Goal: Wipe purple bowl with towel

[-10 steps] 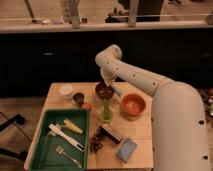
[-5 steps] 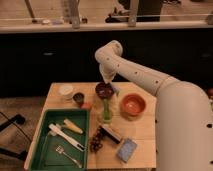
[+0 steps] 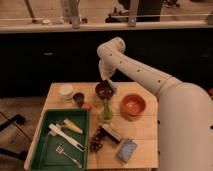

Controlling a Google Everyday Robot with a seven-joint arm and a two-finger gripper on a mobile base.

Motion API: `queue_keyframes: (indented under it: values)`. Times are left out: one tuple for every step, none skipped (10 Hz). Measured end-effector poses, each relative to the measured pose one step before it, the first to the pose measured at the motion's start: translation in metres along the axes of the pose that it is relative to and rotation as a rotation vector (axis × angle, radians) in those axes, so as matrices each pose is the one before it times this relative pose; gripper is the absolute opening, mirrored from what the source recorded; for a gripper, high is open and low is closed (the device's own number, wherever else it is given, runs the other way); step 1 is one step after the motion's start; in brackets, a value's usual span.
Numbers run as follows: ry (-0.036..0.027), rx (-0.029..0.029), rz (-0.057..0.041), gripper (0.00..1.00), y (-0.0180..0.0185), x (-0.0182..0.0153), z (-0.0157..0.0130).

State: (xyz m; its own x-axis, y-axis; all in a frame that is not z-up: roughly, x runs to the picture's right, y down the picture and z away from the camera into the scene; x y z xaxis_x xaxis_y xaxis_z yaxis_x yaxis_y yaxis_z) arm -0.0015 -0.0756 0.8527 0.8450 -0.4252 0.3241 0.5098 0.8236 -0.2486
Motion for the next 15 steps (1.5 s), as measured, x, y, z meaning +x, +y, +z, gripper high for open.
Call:
queue_keyframes:
  values:
    - [-0.01410,0.01004,-0.00358,0.03,-0.00483,-0.00297,-0.00177]
    - [-0.00794,0.00616,-0.00062,0.03,-0.00315,-0.00106,-0.00123]
    - [-0.00287,0.00466,-0.00069,0.03,-0.00407,-0.00111,-0.00101]
    - [-0.00520,0.00342,0.00069,0.03,-0.00349,-0.00189,-0.00050]
    - [-0.01173,0.00276,0.00384,0.03,-0.00372,-0.00247,-0.00036]
    - [-0.01923,0.00103,0.01438,0.03,-0.00188,0.00154,0.00068]
    - [-0.01607,0.00151,0.00938,0.03,-0.00057,0.00037,0.00064]
    - [-0.03786,0.00230,0.02070,0.03,0.00027,0.00131,0.00155]
    - [-0.03032,-0.00029,0.02067,0.03,0.00241,0.00342,0.00175]
    - [-0.03331,0.00155,0.02422,0.03,0.00339,0.00437,0.00230]
    - [-0.03182,-0.00060,0.02550,0.03,0.00495,0.00583,0.00403]
    - [-0.04402,-0.00446,0.03444,0.03,0.00780,0.00802,0.00796]
    - [-0.03087,-0.00780,0.02567,0.03,0.00641,0.00679,0.00669]
    - [-0.02063,-0.00895,0.01875,0.03,0.00481,0.00514,0.00482]
    - [-0.02156,-0.01264,0.01943,0.03,0.00512,0.00522,0.00764]
